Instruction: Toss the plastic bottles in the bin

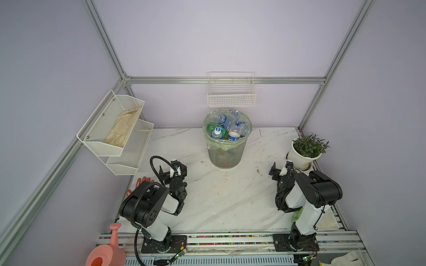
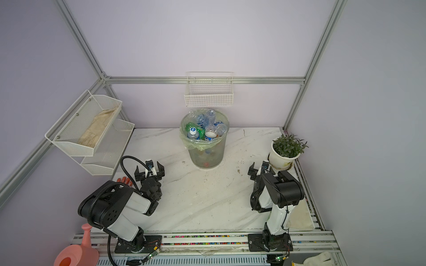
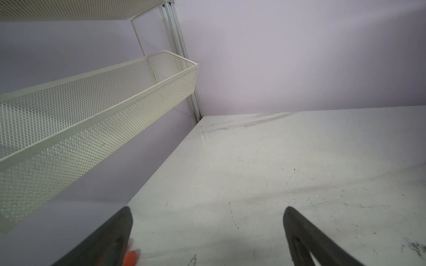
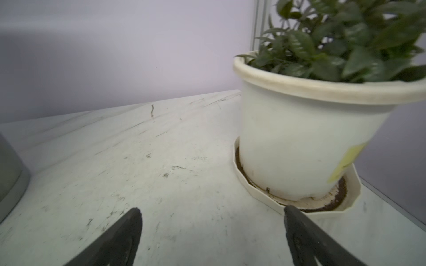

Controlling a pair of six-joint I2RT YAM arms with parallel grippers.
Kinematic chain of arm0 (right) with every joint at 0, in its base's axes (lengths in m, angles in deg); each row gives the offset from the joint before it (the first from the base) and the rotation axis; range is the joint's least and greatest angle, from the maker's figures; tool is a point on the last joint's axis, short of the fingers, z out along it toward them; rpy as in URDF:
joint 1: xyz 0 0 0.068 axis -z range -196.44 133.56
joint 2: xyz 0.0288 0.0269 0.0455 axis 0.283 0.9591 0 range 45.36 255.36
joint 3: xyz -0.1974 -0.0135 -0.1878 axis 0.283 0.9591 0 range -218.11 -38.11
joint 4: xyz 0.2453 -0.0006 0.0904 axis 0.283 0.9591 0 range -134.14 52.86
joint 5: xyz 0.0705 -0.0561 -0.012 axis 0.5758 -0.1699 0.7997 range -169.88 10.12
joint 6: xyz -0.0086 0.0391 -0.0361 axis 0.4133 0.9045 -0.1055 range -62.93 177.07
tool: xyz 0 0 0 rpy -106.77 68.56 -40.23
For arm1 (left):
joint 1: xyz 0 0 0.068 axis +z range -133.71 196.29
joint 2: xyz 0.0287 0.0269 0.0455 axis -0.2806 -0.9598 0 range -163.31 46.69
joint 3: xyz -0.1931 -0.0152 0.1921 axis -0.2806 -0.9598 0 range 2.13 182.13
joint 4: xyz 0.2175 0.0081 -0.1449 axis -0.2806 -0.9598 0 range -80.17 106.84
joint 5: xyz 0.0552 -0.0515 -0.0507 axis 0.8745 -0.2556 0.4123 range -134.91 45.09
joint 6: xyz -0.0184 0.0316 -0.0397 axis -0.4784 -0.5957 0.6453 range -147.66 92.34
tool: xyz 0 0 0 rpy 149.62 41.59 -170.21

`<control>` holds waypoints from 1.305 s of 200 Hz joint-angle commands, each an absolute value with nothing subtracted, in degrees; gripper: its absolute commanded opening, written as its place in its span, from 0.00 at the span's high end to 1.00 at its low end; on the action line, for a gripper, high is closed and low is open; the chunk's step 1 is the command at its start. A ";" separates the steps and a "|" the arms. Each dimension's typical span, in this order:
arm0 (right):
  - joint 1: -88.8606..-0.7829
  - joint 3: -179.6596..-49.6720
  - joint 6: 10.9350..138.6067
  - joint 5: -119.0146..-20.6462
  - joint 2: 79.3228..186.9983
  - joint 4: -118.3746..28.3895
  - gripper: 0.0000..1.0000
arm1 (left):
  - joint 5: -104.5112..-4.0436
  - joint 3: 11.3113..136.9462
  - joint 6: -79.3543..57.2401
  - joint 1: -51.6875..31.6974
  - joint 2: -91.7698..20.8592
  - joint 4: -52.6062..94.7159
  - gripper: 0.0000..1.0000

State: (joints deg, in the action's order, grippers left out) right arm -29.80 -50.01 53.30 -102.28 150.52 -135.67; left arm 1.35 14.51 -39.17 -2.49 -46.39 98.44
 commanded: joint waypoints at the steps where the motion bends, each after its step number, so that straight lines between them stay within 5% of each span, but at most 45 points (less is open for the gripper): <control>1: -32.50 -50.79 45.75 -98.58 151.40 -151.10 0.02 | 0.21 13.03 -39.79 -2.75 -46.39 103.06 0.00; 66: -31.49 -53.29 47.52 -102.09 152.70 -150.42 0.03 | -1.98 14.20 -42.03 -2.60 -47.67 103.03 0.00; 133: -28.57 -59.93 51.65 -102.30 149.16 -133.12 0.03 | -5.03 15.67 -41.61 -0.18 -48.64 102.07 0.00; 211: -28.52 -59.65 51.17 -102.34 149.06 -133.44 0.03 | -22.48 31.22 -26.64 12.89 -42.87 57.97 0.00; 261: -26.60 -63.33 56.02 -105.43 148.48 -125.18 0.03 | -25.80 29.36 -26.41 13.70 -41.68 60.78 0.00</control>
State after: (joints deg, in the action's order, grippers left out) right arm -28.23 -61.01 52.93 -104.07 149.69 -129.53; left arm -21.33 28.94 -28.22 13.49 -43.53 60.10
